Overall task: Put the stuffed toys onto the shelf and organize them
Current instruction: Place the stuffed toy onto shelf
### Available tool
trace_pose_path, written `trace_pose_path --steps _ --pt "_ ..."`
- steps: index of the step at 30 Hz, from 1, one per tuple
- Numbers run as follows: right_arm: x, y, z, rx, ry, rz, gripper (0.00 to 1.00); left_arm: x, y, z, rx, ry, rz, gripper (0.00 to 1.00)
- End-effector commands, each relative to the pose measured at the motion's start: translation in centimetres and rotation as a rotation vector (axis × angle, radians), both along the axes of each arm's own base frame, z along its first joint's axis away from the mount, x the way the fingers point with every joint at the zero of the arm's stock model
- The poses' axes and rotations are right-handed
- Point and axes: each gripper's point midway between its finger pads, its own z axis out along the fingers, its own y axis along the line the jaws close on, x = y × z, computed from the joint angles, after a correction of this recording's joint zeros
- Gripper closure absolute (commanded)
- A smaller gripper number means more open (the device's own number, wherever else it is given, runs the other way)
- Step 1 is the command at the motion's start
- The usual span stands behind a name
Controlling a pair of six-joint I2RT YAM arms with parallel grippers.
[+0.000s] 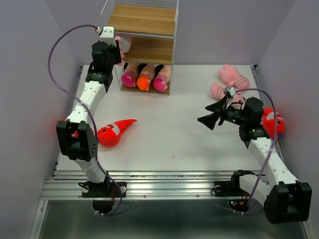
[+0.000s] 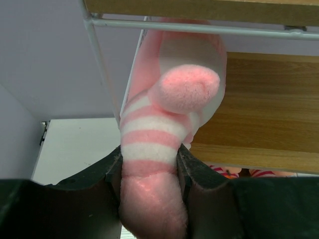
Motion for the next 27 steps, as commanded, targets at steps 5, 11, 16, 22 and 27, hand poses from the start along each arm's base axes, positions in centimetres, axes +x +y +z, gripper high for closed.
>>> trace_pose_path --steps 5,11,16,22,27 --pt "0.4 -0.2 0.3 -0.009 -0.041 0.004 0.00 1.9 -0.3 4.9 -0.069 -0.158 -0.006 1.00" --pt "0.5 -0.2 0.0 -0.012 -0.033 0.005 0.00 3.1 -0.3 3.9 -0.102 -0.160 0.009 1.00" --pt "0.6 -0.2 -0.3 -0.012 -0.022 0.008 0.00 4.0 -0.2 3.5 -0.102 -0.159 0.020 1.00" --pt "0.6 -0.1 -0.6 -0.013 -0.015 0.010 0.00 4.6 -0.1 3.1 -0.110 -0.162 0.034 1.00" --pt "0.6 -0.1 -0.6 -0.013 -0.017 0.013 0.00 5.0 -0.2 3.1 -0.118 -0.166 0.033 1.00"
